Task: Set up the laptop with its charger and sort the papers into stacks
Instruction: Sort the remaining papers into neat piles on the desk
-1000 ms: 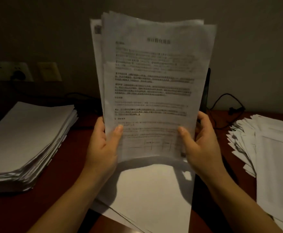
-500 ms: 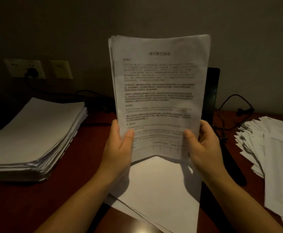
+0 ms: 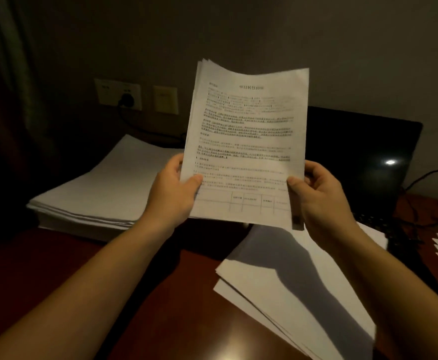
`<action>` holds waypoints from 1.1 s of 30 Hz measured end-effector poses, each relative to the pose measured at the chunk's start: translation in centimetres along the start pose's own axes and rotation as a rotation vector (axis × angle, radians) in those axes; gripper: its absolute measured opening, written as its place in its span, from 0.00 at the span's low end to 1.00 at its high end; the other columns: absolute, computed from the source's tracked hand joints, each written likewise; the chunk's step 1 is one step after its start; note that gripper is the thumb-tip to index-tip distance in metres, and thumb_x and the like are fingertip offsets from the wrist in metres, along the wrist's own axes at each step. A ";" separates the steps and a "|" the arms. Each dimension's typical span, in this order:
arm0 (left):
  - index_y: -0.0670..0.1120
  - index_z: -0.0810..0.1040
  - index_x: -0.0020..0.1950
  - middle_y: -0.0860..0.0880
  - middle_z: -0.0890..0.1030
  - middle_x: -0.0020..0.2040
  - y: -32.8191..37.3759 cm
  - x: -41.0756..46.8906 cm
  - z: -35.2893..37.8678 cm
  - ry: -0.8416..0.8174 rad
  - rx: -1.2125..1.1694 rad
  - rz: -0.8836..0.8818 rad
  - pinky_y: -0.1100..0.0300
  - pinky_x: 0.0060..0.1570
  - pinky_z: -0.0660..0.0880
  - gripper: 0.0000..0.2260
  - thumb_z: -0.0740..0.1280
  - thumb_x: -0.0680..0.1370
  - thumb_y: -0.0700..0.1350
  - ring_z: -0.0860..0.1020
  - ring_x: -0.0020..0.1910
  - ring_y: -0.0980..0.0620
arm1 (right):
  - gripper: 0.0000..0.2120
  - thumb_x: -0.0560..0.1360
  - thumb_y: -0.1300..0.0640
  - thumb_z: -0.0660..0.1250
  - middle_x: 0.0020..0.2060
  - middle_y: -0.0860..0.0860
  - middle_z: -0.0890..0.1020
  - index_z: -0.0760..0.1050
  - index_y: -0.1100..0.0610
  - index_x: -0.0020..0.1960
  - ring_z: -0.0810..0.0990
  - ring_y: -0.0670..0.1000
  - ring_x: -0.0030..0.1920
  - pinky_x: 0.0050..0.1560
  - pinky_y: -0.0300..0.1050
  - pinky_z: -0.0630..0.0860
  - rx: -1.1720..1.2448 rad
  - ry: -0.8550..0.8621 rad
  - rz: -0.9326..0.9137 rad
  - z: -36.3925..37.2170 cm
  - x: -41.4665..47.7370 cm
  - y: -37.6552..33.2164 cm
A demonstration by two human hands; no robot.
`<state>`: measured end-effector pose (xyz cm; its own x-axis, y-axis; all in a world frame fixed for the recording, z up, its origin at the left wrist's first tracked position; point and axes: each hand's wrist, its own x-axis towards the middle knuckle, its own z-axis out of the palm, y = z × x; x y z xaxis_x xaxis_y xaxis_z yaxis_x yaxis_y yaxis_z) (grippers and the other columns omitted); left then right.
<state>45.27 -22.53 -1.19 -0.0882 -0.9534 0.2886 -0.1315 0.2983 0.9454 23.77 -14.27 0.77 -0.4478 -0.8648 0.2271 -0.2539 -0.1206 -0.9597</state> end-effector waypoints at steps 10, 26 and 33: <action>0.48 0.77 0.69 0.49 0.79 0.65 -3.0 7.1 -13.0 0.120 0.234 -0.191 0.54 0.54 0.82 0.22 0.67 0.78 0.31 0.81 0.59 0.47 | 0.36 0.79 0.71 0.63 0.66 0.50 0.77 0.55 0.47 0.79 0.82 0.54 0.58 0.47 0.49 0.84 0.044 -0.277 0.134 13.1 1.2 -0.7; 0.48 0.77 0.71 0.48 0.72 0.72 -7.7 8.3 -19.0 0.096 0.856 -0.091 0.58 0.63 0.70 0.16 0.63 0.83 0.39 0.73 0.69 0.46 | 0.29 0.78 0.45 0.66 0.68 0.53 0.71 0.65 0.53 0.75 0.74 0.53 0.63 0.61 0.51 0.77 -0.775 -0.518 -0.197 20.2 2.3 1.1; 0.58 0.75 0.71 0.53 0.70 0.76 -6.5 7.5 -18.3 -0.343 1.041 -0.136 0.50 0.74 0.65 0.18 0.63 0.81 0.48 0.68 0.74 0.47 | 0.34 0.78 0.30 0.48 0.80 0.52 0.52 0.53 0.45 0.79 0.49 0.57 0.79 0.75 0.62 0.51 -1.091 -0.647 -0.274 20.2 2.6 2.4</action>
<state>63.57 -32.47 -2.39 -0.2582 -0.9659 -0.0177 -0.9136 0.2382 0.3294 39.37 -26.64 -4.31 0.1448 -0.9892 -0.0206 -0.9708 -0.1381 -0.1961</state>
